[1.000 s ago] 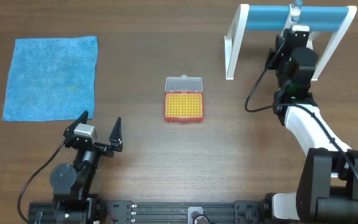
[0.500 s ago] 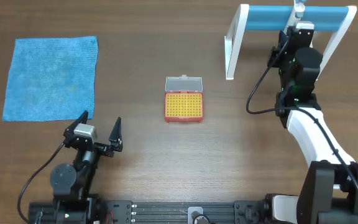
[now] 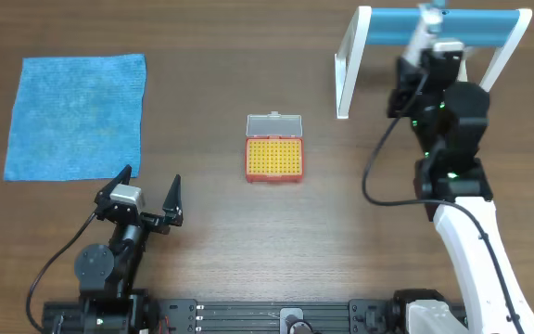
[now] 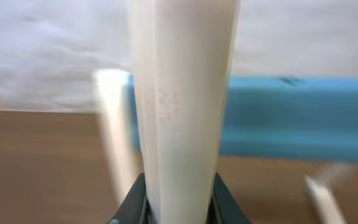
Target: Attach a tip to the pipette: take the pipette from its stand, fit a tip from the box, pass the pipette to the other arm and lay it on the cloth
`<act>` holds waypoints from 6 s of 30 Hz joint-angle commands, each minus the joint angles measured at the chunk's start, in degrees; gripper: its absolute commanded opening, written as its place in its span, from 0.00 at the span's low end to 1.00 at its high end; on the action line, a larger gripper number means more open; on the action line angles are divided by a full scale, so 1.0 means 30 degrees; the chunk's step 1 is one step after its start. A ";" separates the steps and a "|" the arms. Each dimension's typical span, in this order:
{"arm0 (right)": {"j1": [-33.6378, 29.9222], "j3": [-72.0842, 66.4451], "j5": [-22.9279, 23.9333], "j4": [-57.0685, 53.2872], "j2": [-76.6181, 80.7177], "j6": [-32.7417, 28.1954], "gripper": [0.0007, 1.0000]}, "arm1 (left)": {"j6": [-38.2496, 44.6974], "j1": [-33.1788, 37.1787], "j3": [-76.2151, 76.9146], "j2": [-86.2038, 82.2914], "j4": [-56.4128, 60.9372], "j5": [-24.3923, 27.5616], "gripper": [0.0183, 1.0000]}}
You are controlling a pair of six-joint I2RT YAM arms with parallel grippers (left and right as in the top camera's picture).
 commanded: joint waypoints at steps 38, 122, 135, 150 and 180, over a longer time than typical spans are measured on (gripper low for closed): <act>1.3260 -0.8102 0.6186 2.1842 0.8539 -0.1588 0.07 | -0.0299 -0.0080 -0.0051 -0.0087 -0.0095 -0.0219 0.94; 1.3129 -0.8531 0.6411 2.2717 0.7992 -0.0896 0.07 | -0.0299 -0.0080 -0.0051 -0.0087 -0.0095 -0.0219 0.94; 1.3136 -0.8531 0.6237 2.3511 0.4656 -0.1144 0.07 | -0.0306 -0.0080 -0.0051 -0.0087 -0.0102 -0.0219 0.94; 1.5336 -0.8531 0.3016 1.2291 -0.3534 0.1268 0.07 | -0.0299 -0.0080 -0.0051 -0.0087 -0.0095 -0.0219 0.94; 1.6772 -0.8531 0.2317 0.7868 -0.9340 0.1508 0.07 | -0.0306 -0.0080 -0.0051 -0.0087 -0.0095 -0.0219 0.94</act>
